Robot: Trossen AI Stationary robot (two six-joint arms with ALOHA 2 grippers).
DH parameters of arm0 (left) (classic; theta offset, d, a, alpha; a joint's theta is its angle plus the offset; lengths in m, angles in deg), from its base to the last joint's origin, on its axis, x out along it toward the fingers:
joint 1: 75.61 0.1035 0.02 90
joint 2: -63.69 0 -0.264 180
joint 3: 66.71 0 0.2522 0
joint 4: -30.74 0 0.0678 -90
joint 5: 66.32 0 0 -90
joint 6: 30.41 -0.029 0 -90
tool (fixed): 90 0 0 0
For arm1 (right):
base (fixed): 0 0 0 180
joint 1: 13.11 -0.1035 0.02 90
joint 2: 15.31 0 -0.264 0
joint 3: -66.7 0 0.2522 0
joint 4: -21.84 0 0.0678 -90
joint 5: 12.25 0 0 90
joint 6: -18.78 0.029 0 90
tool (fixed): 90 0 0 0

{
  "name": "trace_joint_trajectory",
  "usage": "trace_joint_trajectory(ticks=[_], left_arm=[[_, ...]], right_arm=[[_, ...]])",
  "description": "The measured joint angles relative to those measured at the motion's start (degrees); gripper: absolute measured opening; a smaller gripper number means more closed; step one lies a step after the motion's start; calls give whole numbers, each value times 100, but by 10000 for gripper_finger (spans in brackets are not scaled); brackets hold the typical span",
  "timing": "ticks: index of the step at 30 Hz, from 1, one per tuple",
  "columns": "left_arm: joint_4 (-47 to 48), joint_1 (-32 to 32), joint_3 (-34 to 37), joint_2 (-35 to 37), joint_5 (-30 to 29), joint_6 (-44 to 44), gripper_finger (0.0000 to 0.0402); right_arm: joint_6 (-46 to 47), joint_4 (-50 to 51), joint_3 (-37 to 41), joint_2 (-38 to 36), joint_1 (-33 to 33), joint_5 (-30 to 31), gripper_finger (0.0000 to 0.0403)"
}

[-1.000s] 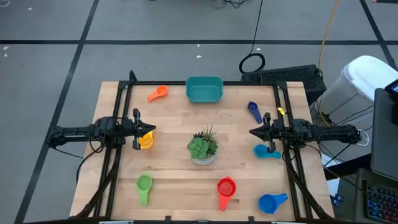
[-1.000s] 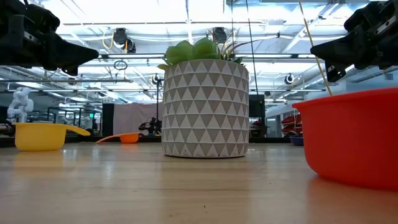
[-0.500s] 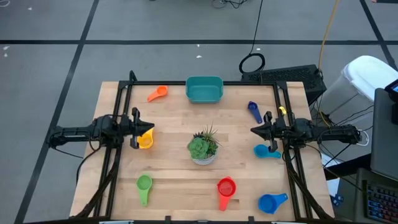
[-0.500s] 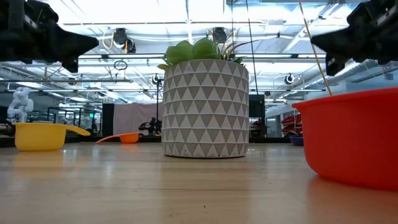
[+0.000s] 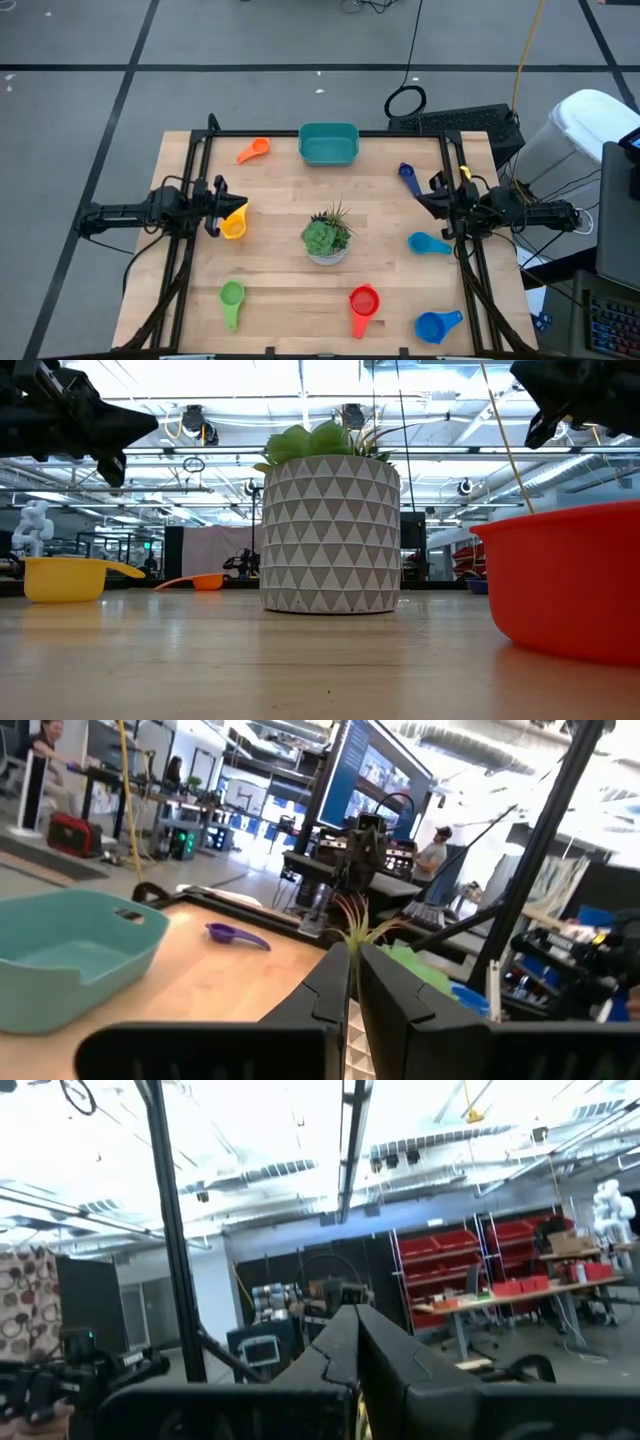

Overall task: Nest measuring cups in basket
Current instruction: Stack the green measuring cup on top the yellow measuring cup

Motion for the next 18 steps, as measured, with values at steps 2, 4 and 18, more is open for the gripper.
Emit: trace_joint_trajectory(ticks=[2, 4, 18], left_arm=[[11, 0, 0, 0, 0, 166, 26], [-21, 0, 0, 0, -2, 153, 26], [1391, 7, -1693, -235, -690, -1167, 27]], right_arm=[[-10, -32, 0, 1, 0, 1, 0], [-167, -123, 0, 2, 0, 72, 0], [-833, -393, 0, 2, 0, 1221, 0]])
